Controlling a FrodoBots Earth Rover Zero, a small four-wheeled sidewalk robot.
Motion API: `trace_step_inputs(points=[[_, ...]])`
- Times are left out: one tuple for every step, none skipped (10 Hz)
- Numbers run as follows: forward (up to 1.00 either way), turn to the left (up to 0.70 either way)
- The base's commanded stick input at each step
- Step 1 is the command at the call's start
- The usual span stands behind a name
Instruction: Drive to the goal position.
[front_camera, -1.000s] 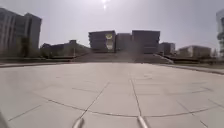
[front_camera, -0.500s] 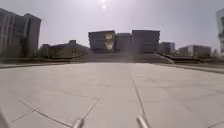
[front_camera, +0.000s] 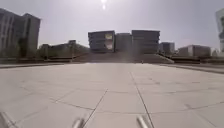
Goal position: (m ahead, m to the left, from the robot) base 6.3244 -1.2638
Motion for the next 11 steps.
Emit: trace_step_inputs(points=[[0.70, 0.01], [0.70, 0.01], [0.70, 0.01], [0.70, 0.01], [0.70, 0.01], [0.70, 0.01], [0.70, 0.01], [0.70, 0.01], [0.70, 0.01], [0.70, 0.01], [0.70, 0.01]])
